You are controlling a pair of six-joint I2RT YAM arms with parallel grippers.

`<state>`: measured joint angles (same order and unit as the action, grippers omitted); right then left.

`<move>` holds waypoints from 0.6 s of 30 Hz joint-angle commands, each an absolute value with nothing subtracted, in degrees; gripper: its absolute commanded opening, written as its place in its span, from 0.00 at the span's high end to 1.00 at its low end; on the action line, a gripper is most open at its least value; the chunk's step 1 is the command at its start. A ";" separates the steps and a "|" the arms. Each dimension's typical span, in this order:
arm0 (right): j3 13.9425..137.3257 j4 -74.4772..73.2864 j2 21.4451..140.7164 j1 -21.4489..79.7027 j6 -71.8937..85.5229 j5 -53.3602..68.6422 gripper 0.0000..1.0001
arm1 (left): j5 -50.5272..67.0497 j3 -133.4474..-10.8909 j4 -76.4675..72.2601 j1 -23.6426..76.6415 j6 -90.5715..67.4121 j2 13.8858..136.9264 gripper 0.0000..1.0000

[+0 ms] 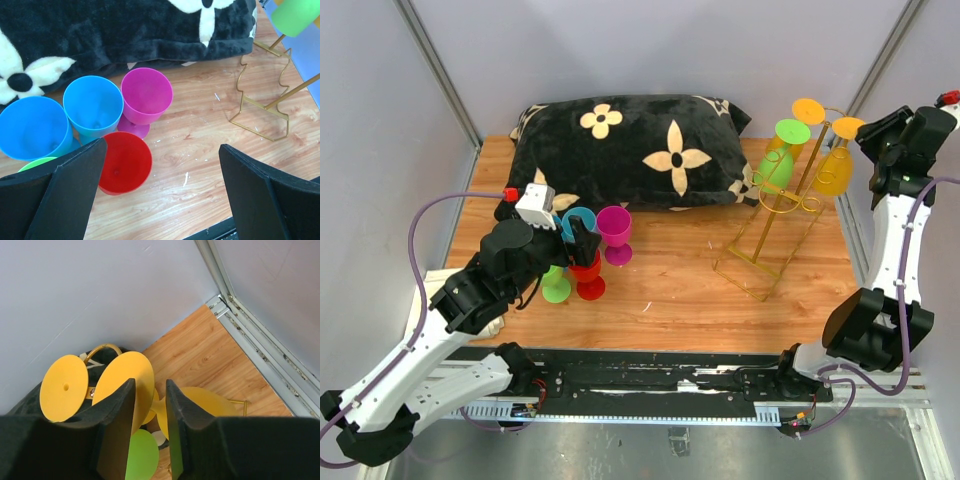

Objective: Take the wine glass off the wine glass rack
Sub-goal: Pick up the wine glass from the wine rack.

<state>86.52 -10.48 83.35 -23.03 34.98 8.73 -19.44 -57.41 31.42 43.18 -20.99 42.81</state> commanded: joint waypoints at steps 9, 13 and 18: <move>84.12 -5.10 80.67 -23.89 36.02 8.02 0.84 | -20.12 -56.95 30.32 42.71 -20.94 42.53 0.00; 81.31 -2.28 79.33 -23.84 37.35 7.86 0.91 | -20.13 -56.95 30.41 42.71 -21.15 42.27 0.00; 80.41 -0.95 78.44 -23.83 38.41 7.73 0.96 | -20.04 -56.91 30.53 42.71 -21.44 42.10 0.00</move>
<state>81.67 -3.46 80.07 -23.03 37.30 8.62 -19.49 -57.41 31.44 43.18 -21.04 42.81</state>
